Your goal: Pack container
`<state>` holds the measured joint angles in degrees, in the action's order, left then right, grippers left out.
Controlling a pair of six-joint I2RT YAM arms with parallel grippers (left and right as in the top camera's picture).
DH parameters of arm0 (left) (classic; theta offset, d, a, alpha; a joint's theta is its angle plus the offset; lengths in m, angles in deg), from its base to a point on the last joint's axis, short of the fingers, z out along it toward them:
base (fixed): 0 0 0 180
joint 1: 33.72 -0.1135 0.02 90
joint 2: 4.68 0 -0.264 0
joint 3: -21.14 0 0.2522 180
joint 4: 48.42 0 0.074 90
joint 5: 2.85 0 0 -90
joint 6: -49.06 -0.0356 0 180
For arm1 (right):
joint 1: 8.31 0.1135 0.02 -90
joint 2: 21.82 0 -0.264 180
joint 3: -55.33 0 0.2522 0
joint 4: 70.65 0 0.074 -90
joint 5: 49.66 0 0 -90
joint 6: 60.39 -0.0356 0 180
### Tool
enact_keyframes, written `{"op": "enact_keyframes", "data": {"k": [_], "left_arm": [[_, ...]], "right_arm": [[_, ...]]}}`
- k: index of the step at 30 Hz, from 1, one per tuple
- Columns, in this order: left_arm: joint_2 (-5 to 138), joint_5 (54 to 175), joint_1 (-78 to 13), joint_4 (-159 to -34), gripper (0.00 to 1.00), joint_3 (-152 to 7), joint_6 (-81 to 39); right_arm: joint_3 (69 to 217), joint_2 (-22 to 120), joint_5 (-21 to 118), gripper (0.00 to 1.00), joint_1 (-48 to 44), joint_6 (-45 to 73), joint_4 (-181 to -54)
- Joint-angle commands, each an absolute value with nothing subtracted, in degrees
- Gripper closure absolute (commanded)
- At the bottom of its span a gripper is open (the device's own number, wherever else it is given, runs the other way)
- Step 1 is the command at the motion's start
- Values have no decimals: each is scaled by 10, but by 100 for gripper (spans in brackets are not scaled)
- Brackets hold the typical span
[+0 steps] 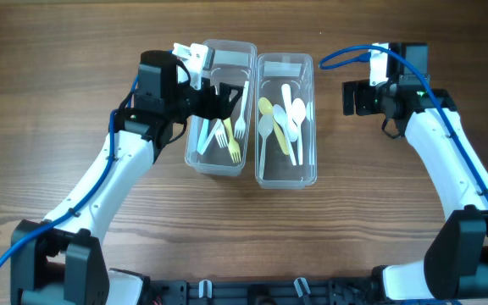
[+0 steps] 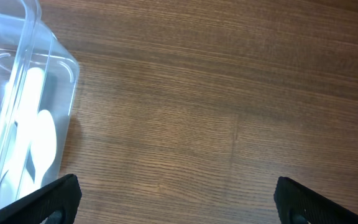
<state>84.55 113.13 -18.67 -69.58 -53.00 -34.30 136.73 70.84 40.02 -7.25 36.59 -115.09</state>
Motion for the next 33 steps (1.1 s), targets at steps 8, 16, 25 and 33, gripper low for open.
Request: {"op": "enact_keyframes", "data": {"k": [8, 16, 25, 33], "left_arm": [[835, 861, -248, -659, 0, -533, -341], [835, 797, -345, -663, 0, -533, -341], [835, 797, -377, -663, 0, -533, -341], [835, 797, -377, -663, 0, -533, -341]], "right_arm": [[1369, 706, 391, 0, -72, 371, -1149], [1369, 706, 391, 0, -72, 371, -1149], [1369, 706, 390, 0, -72, 371, -1149], [1369, 706, 391, 0, -72, 371, -1149]]}}
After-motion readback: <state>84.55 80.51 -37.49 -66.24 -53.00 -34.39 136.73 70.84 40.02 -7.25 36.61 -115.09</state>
